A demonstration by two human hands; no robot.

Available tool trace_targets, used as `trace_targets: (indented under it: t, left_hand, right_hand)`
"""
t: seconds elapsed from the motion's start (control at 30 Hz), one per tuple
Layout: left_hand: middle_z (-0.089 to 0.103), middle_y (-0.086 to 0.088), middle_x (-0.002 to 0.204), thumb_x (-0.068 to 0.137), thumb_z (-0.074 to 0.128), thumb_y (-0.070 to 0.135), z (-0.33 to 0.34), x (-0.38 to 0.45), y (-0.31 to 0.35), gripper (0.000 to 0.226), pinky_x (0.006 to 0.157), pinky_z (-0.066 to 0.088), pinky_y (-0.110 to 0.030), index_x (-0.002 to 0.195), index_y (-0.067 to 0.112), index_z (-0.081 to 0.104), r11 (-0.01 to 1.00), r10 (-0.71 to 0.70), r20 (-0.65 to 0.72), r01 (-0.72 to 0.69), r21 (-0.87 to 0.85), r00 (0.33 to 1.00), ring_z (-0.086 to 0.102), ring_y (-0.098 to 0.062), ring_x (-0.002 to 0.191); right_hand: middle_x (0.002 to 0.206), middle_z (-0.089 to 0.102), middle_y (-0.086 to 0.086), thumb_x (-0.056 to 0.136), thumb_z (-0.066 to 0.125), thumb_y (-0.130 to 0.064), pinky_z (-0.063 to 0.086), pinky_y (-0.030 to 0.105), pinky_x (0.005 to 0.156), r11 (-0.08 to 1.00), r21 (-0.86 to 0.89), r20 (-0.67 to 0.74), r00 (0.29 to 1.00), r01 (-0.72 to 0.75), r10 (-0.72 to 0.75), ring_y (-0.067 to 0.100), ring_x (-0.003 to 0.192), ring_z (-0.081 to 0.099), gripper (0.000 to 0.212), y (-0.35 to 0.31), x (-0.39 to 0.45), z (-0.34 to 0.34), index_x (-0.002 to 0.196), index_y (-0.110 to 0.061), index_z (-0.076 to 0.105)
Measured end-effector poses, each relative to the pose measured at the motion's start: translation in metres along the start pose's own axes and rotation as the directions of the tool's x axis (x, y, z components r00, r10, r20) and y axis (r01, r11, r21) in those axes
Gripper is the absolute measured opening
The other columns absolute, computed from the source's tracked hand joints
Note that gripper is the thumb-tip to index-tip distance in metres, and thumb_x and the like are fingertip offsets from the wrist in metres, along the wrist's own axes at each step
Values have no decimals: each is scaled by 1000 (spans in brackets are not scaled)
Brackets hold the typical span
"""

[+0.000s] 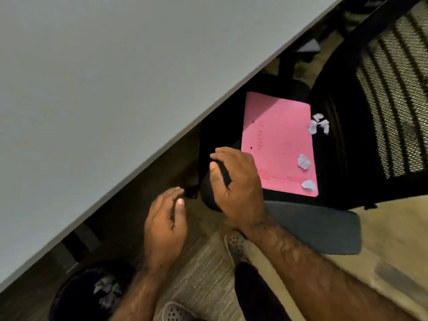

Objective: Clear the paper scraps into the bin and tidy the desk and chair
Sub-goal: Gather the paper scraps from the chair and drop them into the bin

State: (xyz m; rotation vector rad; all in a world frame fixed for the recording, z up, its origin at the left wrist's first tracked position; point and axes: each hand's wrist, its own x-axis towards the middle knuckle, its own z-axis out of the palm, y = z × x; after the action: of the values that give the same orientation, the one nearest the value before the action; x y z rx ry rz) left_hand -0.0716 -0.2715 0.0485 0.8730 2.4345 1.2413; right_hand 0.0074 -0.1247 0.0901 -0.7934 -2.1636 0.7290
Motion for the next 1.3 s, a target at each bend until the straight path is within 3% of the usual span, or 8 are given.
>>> trace_targets:
  t: [0.13, 0.23, 0.33, 0.47, 0.7, 1.0, 1.2, 1.3]
  left_hand:
    - [65, 0, 116, 93, 48, 24, 28, 33, 32, 27, 97, 49, -44, 112, 16, 66, 996, 87, 64, -86, -25, 994, 59, -15, 112]
    - [62, 6, 121, 95, 48, 31, 55, 56, 50, 27, 96, 49, -41, 118, 25, 61, 995, 97, 194, -103, 19, 976, 55, -10, 114]
    - [59, 5, 128, 94, 52, 33, 91, 77, 68, 33, 95, 45, -30, 126, 27, 56, 973, 131, 342, -186, 134, 930, 50, -8, 117]
    - [51, 0, 141, 92, 55, 33, 151, 98, 92, 47, 105, 36, -32, 136, 19, 47, 905, 182, 574, -364, 219, 799, 45, -19, 128]
    - [35, -13, 153, 91, 54, 32, 255, 134, 125, 61, 111, 34, -44, 146, 15, 34, 807, 215, 746, -545, 227, 630, 37, -32, 135]
    - [37, -18, 149, 90, 56, 35, 363, 199, 155, 63, 105, 38, -45, 145, 14, 33, 727, 300, 715, -637, 258, 632, 41, -37, 129]
    - [40, -19, 143, 79, 59, 63, 431, 237, 178, 86, 104, 33, -46, 143, 12, 35, 569, 406, 769, -795, 211, 494, 37, -36, 130]
    - [39, -15, 145, 85, 44, 66, 452, 233, 174, 75, 98, 34, -47, 137, 12, 42, 384, 446, 790, -887, 256, 421, 39, -34, 128]
  right_hand:
    - [140, 48, 11, 92, 50, -32, 45, 48, 97, 847, -382, 52, 906, -370, 419, 32, 123, 46, 46, 70, 27, -62, 134, -14, 48]
    - [149, 26, 11, 90, 53, -42, 45, 50, 95, 547, -602, 147, 593, -582, 792, 36, 126, 39, 64, 128, 27, -93, 144, -23, 27]
    - [144, 23, 14, 88, 58, -39, 46, 48, 92, 396, -681, 195, 368, -616, 909, 37, 120, 42, 72, 171, 21, -104, 146, -27, 19]
    - [140, 24, 15, 88, 61, -26, 50, 46, 88, 343, -687, 237, 249, -640, 939, 37, 116, 47, 73, 204, 12, -101, 147, -29, 18]
    - [125, 38, 15, 92, 53, -12, 50, 37, 74, 436, -705, 240, 391, -560, 889, 31, 100, 56, 45, 235, 13, -98, 135, -15, 41]
    - [114, 52, 13, 79, 63, 1, 53, 38, 77, 511, -587, 97, 572, -628, 814, 30, 99, 58, 39, 265, 30, -108, 113, -11, 47]
    - [115, 46, 12, 93, 49, -24, 48, 37, 70, 613, -618, 115, 714, -493, 690, 27, 98, 50, 30, 275, 38, -80, 122, -14, 44]
    - [108, 50, 10, 95, 49, -32, 51, 38, 67, 621, -668, 142, 750, -410, 646, 25, 91, 51, 23, 282, 31, -69, 112, -16, 51]
